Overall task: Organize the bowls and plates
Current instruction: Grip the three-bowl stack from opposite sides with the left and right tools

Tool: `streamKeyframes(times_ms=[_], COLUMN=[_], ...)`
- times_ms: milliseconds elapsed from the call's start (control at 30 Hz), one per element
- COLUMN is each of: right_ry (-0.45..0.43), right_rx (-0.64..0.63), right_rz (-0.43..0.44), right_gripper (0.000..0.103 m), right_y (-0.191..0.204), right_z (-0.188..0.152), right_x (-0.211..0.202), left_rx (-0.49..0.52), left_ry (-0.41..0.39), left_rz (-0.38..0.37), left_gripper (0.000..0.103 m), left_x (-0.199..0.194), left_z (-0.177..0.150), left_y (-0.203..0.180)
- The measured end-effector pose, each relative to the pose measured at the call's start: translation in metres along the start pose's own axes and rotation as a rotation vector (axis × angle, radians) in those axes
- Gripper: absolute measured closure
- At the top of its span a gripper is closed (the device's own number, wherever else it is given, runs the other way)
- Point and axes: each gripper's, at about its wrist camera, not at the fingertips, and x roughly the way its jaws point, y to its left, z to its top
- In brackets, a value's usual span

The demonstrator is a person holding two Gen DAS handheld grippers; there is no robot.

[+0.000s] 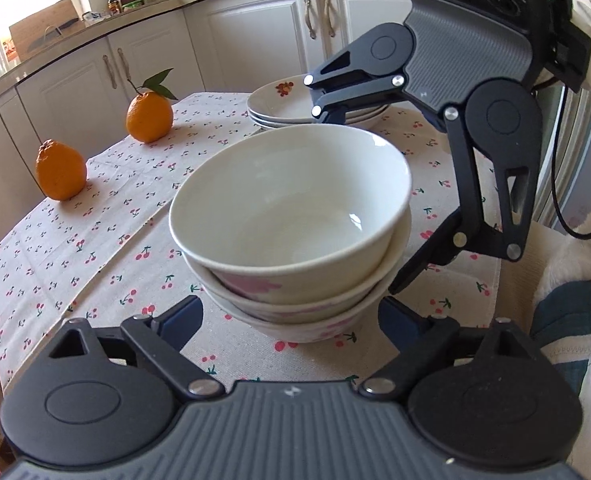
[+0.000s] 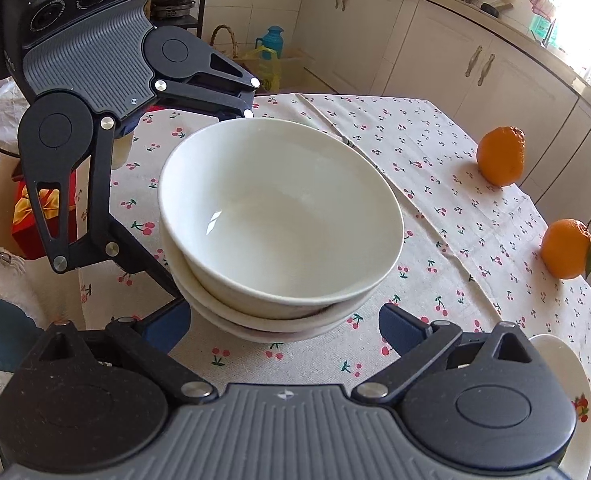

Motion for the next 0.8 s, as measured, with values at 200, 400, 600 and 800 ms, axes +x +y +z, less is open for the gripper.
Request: streamKeyframes(times_ms=[200,400,600,800], right_ry=[0.016,0.039,0.047,0.041], right_rx=[-0.008,-0.035,-0.030,-0.008], right_rz=[0.052,0.101,0.133,0.164], right_gripper=[0.003,0.010,0.011,0.013], right_y=[-0.009,-0.010,-0.013,-0.017], right_z=[0.002,0.005,0.007,0.009], right_x=[0.007,0.009,0.007,0.008], left_rx=[0.019,0.015,0.004,0.009], left_ry=[0.017,0.022,0.031,0.032], left_rz=[-0.071,-0.134,-0.181,-0.202], left_gripper=[0.013,0.014,0.018,0.020], left_x=[0.006,0.009,0.007,0.008], left_z=[0.000,0.001,0.001,0.001], left_y=[0.010,0.020,0.022,0.023])
